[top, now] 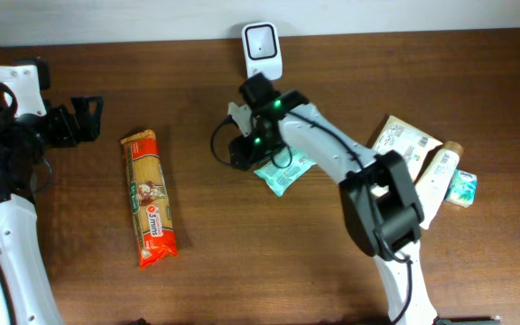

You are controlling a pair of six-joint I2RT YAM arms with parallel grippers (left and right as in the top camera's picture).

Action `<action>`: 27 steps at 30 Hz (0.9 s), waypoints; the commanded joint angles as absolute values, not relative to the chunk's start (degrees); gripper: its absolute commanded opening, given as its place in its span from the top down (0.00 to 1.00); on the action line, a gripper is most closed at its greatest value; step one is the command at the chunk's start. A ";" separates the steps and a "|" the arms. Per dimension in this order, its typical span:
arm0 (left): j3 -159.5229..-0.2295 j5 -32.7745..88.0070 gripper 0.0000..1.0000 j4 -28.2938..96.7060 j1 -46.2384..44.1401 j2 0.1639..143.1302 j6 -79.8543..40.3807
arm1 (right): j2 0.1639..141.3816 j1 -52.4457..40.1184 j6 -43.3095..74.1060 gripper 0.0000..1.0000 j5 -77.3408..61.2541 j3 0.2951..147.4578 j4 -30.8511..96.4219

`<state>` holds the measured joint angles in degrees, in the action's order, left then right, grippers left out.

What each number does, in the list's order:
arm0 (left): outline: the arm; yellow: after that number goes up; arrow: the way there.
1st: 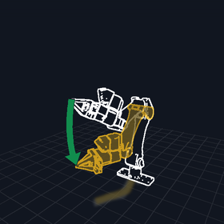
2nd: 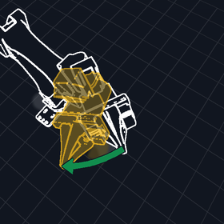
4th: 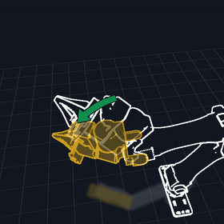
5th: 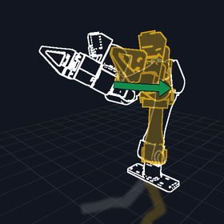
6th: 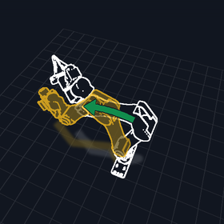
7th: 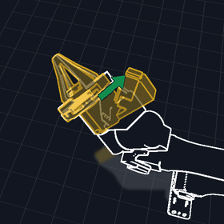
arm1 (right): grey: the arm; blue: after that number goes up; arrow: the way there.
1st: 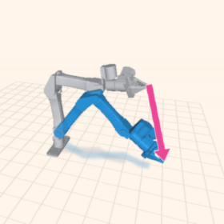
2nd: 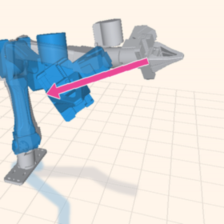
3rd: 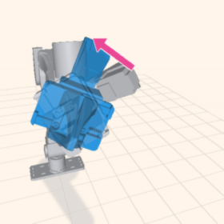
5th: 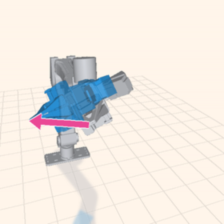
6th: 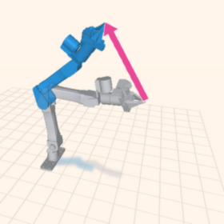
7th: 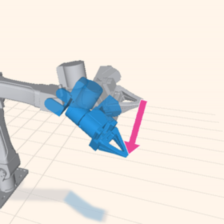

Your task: Scan the item barcode

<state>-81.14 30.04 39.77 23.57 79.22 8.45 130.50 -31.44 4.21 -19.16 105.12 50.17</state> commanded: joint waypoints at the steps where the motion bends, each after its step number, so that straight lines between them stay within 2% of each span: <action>1: -81.65 30.63 0.01 39.70 23.40 78.74 7.99 | 131.74 -33.17 17.93 0.43 -11.53 105.91 51.68; 5: -81.65 30.63 0.01 39.70 23.40 78.74 7.99 | 131.74 -33.30 17.87 0.43 -11.53 105.91 59.02; 11: -81.65 30.63 0.01 39.70 23.40 78.74 7.99 | 131.41 -30.79 6.50 0.43 -11.51 106.67 68.45; 14: -81.65 30.63 0.00 39.70 23.40 78.74 7.99 | 128.84 -27.86 1.63 0.43 -11.46 111.98 73.43; 19: -81.65 30.63 0.01 39.70 23.40 78.74 7.99 | 128.62 -18.13 -0.40 0.42 -11.38 113.30 68.58; 24: -81.65 30.63 0.01 39.70 23.40 78.74 7.99 | 134.30 -18.41 -2.83 0.43 -11.97 112.99 60.86; 27: -81.65 30.63 0.00 39.70 23.40 78.74 7.99 | 135.02 -20.60 -8.23 0.43 -12.21 112.60 61.87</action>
<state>-81.14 30.04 39.77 23.57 79.22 8.45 134.65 -18.85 -3.62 -11.86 112.55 61.19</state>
